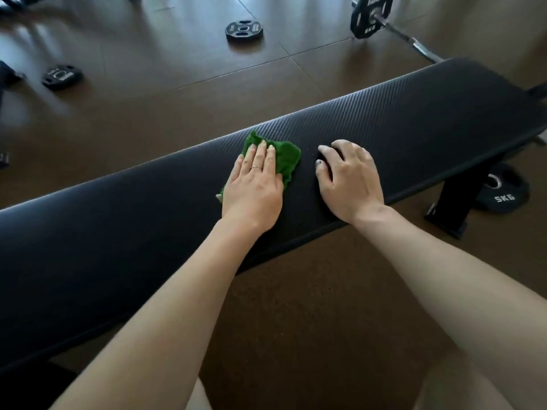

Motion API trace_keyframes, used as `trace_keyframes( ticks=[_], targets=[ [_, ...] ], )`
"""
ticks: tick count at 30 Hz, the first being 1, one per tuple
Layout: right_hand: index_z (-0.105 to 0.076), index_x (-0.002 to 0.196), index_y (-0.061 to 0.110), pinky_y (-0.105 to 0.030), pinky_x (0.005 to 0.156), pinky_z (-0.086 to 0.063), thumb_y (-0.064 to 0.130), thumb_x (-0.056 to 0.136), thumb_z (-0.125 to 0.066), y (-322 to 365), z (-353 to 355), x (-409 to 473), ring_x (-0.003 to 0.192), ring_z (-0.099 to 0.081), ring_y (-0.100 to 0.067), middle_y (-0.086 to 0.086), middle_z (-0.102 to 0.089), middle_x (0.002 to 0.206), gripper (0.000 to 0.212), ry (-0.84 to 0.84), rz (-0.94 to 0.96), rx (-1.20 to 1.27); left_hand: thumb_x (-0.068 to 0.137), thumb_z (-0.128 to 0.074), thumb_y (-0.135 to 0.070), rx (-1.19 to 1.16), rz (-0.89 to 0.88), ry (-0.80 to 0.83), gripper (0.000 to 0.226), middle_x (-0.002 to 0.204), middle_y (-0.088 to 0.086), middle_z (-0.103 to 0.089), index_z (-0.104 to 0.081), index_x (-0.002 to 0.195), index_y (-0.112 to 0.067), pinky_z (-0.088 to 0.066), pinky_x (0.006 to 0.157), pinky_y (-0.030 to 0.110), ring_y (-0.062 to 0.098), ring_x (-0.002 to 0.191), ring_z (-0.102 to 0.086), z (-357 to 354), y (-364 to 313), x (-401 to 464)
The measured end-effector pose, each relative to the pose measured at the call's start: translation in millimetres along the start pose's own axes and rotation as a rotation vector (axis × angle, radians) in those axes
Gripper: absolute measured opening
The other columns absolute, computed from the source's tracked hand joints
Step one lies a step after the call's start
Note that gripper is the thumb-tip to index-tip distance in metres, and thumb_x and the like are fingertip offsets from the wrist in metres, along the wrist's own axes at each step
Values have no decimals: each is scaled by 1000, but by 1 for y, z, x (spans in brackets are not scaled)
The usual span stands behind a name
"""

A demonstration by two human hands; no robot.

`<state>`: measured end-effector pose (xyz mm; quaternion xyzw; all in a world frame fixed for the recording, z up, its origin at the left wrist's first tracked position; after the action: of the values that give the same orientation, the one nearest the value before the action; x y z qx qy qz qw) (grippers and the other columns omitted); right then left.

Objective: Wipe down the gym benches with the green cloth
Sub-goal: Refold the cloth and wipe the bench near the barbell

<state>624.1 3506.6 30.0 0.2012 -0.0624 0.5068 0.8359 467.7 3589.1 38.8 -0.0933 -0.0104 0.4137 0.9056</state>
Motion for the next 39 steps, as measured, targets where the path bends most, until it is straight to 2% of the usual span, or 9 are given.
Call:
trace_keyframes(
  ticks=[5,9,12,17,23,26,31,39],
  targets=[
    [-60,143,16,-52,122,-27,40,106,-32,-4,-3,10,142,-44,-30,-9,-54,149,52,19,30,95,111,-15,-39,37,44,-39,59,172,-2,5,0,164,-19,7,128,33,10,157,11,-11,-35,-53],
    [-59,144,18,-51,122,-25,41,107,-34,-36,7,30,139,-47,-29,-8,-56,148,50,99,184,22,110,-17,-39,13,121,-34,59,173,-4,4,0,165,-21,8,127,30,9,157,10,-7,-40,-22],
    [-60,142,16,-50,122,-26,39,107,-37,-79,14,48,139,-46,-28,-7,-56,148,47,65,130,51,111,-18,-38,-4,178,-14,59,173,-5,5,0,165,-22,9,127,30,9,158,10,-6,-46,17],
    [-65,134,14,-54,119,-31,41,105,-34,-78,9,47,136,-49,-30,-8,-59,143,50,24,122,55,111,-17,-37,7,278,-13,59,173,-3,5,0,165,-20,10,126,30,10,158,9,-6,-57,54],
    [-64,135,13,-56,120,-31,37,106,-31,-82,11,45,137,-49,-30,-9,-59,143,50,27,131,70,111,-15,-41,-3,225,-21,59,171,-4,8,3,164,-21,7,128,32,9,157,13,-21,-113,-33],
    [-64,135,14,-54,120,-31,36,107,-30,-83,11,46,137,-49,-28,-8,-60,144,50,22,139,96,109,-10,-42,33,204,-35,60,170,-3,7,3,163,-21,5,128,33,11,157,10,-28,-124,-47],
    [-65,135,14,-52,122,-31,35,107,-32,-84,12,48,138,-50,-26,-7,-61,143,48,5,129,145,111,-13,-41,21,146,-8,60,172,-3,9,4,164,-21,8,128,31,10,157,14,-21,-114,7],
    [-69,130,9,-46,121,-32,27,106,-38,-88,12,49,134,-55,-23,-7,-66,138,44,-56,65,174,111,-20,-39,9,111,-3,59,173,-2,-3,-7,165,-20,3,128,32,12,159,2,-12,-90,119]
  ],
)
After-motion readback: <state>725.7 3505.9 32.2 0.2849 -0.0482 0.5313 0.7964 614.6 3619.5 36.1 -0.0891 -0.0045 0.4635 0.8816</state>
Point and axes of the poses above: each hand's wrist, its own x-axis towards the middle knuckle, its own z-axis out of the back of the hand, y = z × x, the point moved 5 cm from there along x, towards the middle knuckle
